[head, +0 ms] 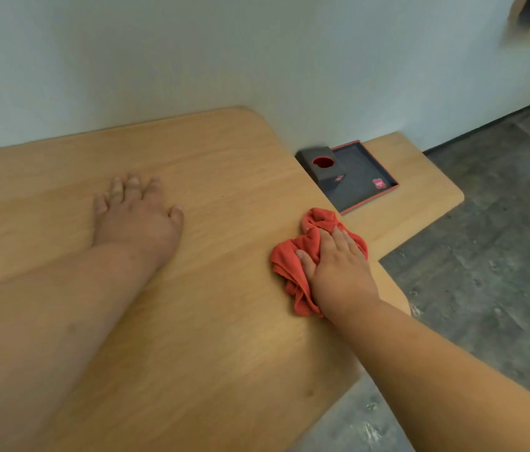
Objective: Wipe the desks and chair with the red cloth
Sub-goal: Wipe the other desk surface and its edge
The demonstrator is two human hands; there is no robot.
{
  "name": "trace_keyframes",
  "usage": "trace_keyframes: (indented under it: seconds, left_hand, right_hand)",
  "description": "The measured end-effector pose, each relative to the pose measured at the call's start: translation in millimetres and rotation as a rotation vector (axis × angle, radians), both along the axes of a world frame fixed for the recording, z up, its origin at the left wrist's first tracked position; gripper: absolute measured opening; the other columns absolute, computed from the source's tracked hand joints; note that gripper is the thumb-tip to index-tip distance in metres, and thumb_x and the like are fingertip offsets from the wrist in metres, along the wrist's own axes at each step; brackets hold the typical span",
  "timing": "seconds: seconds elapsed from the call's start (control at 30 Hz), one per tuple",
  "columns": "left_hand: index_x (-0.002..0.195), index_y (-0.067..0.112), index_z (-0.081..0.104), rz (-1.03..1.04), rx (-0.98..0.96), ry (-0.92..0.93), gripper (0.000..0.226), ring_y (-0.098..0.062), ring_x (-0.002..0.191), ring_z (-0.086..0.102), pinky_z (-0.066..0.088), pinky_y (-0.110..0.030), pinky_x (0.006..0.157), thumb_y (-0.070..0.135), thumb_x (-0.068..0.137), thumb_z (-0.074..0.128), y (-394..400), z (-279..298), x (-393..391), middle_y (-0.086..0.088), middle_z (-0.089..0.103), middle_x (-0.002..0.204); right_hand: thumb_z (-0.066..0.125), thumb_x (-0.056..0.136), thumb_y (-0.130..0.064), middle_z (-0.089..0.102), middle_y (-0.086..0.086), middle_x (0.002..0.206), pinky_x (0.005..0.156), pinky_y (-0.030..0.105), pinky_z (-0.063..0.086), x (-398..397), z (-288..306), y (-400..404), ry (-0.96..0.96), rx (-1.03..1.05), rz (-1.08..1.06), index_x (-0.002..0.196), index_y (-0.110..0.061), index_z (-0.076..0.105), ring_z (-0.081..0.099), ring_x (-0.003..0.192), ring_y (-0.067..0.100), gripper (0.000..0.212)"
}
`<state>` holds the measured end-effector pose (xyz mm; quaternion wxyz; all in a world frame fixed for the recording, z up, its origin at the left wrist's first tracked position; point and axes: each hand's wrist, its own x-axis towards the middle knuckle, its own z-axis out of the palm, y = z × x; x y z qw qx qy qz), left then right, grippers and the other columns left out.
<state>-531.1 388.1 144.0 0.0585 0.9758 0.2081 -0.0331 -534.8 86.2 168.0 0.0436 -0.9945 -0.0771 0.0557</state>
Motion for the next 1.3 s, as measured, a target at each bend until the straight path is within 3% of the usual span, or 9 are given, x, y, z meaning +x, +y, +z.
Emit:
trace_keyframes:
  seconds: [0.17, 0.33, 0.63, 0.77, 0.93, 1.07, 1.13, 1.23, 1.3]
  left_hand:
    - [0.153, 0.020, 0.018, -0.035, 0.022, 0.012, 0.080, -0.034, 0.149, 0.010, 0.011, -0.056, 0.117, 0.067, 0.088, 0.016, -3.3, 1.8, -3.1, -0.012, 0.014, 0.163]
    - [0.153, 0.021, 0.021, -0.073, 0.033, 0.009, 0.078, -0.032, 0.149, 0.011, 0.010, -0.059, 0.116, 0.067, 0.090, 0.017, -6.0, 3.5, -4.4, -0.009, 0.016, 0.163]
    - [0.153, 0.019, 0.021, -0.090, 0.031, -0.006, 0.075, -0.032, 0.148, 0.012, 0.010, -0.056, 0.117, 0.062, 0.092, 0.020, -7.6, 4.8, -5.2, -0.010, 0.017, 0.162]
    - [0.153, 0.021, 0.018, -0.083, 0.032, -0.004, 0.076, -0.030, 0.149, 0.010, 0.009, -0.056, 0.118, 0.064, 0.091, 0.019, -4.8, 2.2, -3.9, -0.008, 0.014, 0.163]
    - [0.153, 0.023, 0.020, -0.081, 0.001, -0.039, 0.076, -0.029, 0.149, 0.010, 0.008, -0.055, 0.118, 0.064, 0.089, 0.022, -2.5, -0.6, -3.0, -0.007, 0.015, 0.163]
    - [0.153, 0.024, 0.021, -0.078, -0.027, -0.070, 0.077, -0.028, 0.149, 0.009, 0.007, -0.055, 0.118, 0.065, 0.088, 0.024, -1.1, -5.0, -2.8, -0.006, 0.014, 0.163]
    - [0.153, 0.025, 0.021, -0.077, -0.034, -0.078, 0.078, -0.028, 0.149, 0.007, 0.005, -0.055, 0.118, 0.066, 0.087, 0.022, -0.5, -6.6, -2.0, -0.005, 0.013, 0.164]
    - [0.153, 0.026, 0.020, -0.074, -0.049, -0.096, 0.079, -0.028, 0.149, 0.006, 0.003, -0.056, 0.117, 0.067, 0.085, 0.020, -0.3, -9.1, -2.0, -0.005, 0.013, 0.164]
    - [0.153, 0.026, 0.019, -0.071, -0.059, -0.095, 0.078, -0.027, 0.150, 0.005, 0.001, -0.056, 0.117, 0.066, 0.085, 0.020, -0.5, -10.4, -1.4, -0.004, 0.011, 0.164]
  right_hand:
    - [0.032, 0.099, -0.056, 0.034, 0.012, 0.158, 0.123, 0.034, 0.006, -41.2, -1.3, -20.6, -0.005, 0.022, -0.001, 0.148, -0.018, 0.037, 0.020, 0.149, 0.024, 0.063]
    - [0.040, 0.098, -0.049, 0.050, 0.016, 0.146, 0.122, 0.036, 0.016, -67.5, -2.5, -30.9, -0.060, 0.055, -0.006, 0.138, -0.013, 0.051, 0.036, 0.143, 0.029, 0.055]
    - [0.033, 0.101, -0.051, 0.030, 0.011, 0.160, 0.122, 0.039, 0.012, -68.8, -6.3, -18.2, 0.004, 0.072, -0.152, 0.149, -0.023, 0.036, 0.018, 0.150, 0.027, 0.056]
    - [0.032, 0.103, -0.049, 0.030, 0.012, 0.160, 0.121, 0.042, 0.015, -33.8, -8.0, 14.1, -0.010, 0.112, -0.127, 0.149, -0.022, 0.037, 0.021, 0.149, 0.027, 0.054]
    - [0.036, 0.101, -0.049, 0.048, 0.009, 0.147, 0.115, 0.039, 0.027, 30.2, -4.9, 78.2, -0.028, 0.154, -0.024, 0.141, -0.020, 0.048, 0.040, 0.138, 0.028, 0.051]
    - [0.046, 0.093, -0.036, 0.063, 0.010, 0.123, 0.092, 0.038, 0.043, 72.2, 13.1, 124.8, 0.000, 0.126, 0.105, 0.122, -0.022, 0.060, 0.056, 0.112, 0.036, 0.034]
    - [0.046, 0.091, -0.023, 0.067, 0.010, 0.115, 0.084, 0.034, 0.043, 98.4, 29.5, 142.9, 0.004, 0.168, 0.103, 0.120, -0.026, 0.062, 0.060, 0.106, 0.035, 0.033]
    - [0.050, 0.089, -0.021, 0.067, 0.007, 0.117, 0.086, 0.031, 0.044, 127.0, 47.3, 173.5, -0.061, 0.330, 0.086, 0.124, -0.029, 0.061, 0.061, 0.108, 0.031, 0.038]
    - [0.053, 0.089, -0.033, 0.066, 0.008, 0.120, 0.088, 0.032, 0.043, 131.6, 41.8, 193.3, -0.040, 0.296, 0.090, 0.124, -0.026, 0.061, 0.059, 0.112, 0.032, 0.036]
